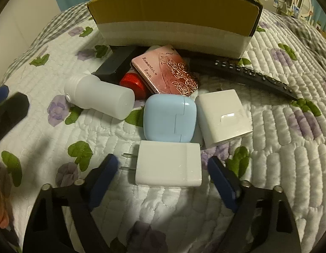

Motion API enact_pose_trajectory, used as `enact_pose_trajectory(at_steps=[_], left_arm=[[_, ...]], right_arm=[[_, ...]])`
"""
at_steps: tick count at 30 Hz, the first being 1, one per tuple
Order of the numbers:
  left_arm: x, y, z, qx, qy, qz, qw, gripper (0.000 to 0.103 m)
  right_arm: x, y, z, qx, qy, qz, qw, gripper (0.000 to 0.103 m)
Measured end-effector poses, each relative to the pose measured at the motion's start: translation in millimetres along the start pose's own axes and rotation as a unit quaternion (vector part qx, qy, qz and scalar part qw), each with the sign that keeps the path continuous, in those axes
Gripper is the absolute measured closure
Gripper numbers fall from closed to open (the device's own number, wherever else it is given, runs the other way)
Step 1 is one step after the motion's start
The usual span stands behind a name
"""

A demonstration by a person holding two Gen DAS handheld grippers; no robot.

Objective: Organize rigid objects
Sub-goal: 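Grasp the white square charger with prongs with the right gripper, then grasp the white cylindrical bottle with the left gripper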

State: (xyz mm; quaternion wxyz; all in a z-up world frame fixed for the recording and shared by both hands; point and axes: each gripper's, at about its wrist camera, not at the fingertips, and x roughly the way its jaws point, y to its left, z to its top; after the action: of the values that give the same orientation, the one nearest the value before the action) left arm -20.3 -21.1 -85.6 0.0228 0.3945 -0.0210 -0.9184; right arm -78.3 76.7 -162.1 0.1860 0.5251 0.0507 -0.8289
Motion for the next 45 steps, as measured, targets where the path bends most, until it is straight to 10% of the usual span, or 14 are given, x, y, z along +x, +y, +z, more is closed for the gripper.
enact_pose_trajectory(at_steps=[14,23,30,35,39,45], left_arm=[[27,-21,8,0.072,0.017,-0.01,0.9972,0.0],[81,-41,6,0.16,0.105,0.004,0.9815,0.005],[91,-66,4,0.265,0.083,0.018,0.9605,0.005],[89,-72,1,0.301,0.079,-0.007,0.9502,0.031],[78,-62,-2,0.292,0.075,-0.006,0.9534,0.049],[40,-38,3,0.251,0.04,-0.024,0.9668,0.05]], right_arm=[[-83,-35,24,0.008,-0.083,-0.044,0.996,0.035],[-78,-49,27,0.028,-0.078,-0.039,0.996,0.035],[-73,-52,26,0.028,-0.071,-0.033,0.997,0.035],[-71,-55,26,0.033,-0.068,-0.029,0.997,0.035],[-72,-55,25,0.032,-0.073,-0.03,0.996,0.035],[-78,-51,26,0.027,-0.085,-0.036,0.995,0.035]])
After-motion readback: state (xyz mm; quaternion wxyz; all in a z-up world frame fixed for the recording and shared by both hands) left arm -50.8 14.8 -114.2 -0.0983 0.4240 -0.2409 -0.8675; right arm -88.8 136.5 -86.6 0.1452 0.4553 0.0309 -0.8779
